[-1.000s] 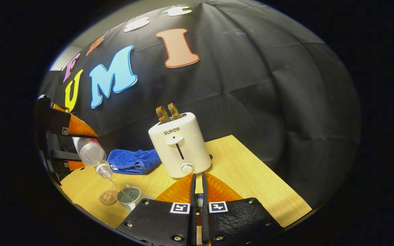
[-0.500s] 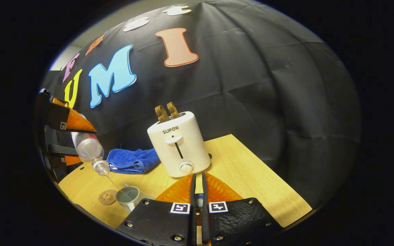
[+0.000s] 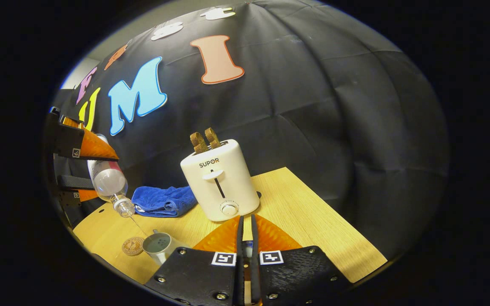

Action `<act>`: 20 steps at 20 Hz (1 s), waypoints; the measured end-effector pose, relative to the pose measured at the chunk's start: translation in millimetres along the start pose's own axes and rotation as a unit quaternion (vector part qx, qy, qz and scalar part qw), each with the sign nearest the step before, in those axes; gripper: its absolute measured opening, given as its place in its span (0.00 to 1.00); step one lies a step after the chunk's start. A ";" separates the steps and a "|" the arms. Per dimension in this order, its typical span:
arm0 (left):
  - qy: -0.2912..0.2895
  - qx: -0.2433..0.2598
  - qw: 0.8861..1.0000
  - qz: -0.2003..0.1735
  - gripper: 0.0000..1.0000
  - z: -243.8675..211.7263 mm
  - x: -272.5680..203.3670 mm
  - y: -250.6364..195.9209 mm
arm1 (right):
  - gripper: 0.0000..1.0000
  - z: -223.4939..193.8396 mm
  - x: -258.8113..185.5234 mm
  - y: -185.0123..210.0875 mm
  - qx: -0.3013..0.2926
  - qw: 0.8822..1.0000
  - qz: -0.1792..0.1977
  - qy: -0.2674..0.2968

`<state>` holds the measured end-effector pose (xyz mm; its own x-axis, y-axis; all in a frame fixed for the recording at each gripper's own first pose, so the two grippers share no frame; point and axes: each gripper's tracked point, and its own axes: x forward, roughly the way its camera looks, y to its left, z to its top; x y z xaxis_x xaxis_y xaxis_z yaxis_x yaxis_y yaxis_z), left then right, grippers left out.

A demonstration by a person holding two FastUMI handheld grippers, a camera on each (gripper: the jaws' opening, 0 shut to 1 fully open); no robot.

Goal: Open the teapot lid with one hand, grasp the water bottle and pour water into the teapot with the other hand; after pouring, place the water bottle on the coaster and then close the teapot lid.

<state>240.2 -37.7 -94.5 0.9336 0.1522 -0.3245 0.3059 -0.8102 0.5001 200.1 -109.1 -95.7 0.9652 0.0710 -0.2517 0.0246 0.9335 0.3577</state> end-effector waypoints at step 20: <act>-0.071 -0.638 0.766 -0.032 0.86 22.5 11.2 -112.1 | 0.06 0.2 0.2 4.0 -0.010 1.000 0.006 0.001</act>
<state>212.1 42.0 -172.3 0.9071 0.0328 -0.4197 0.3677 0.4240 0.8277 200.5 -105.4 -94.2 0.9651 0.0829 -0.2485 0.0077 0.9392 0.3432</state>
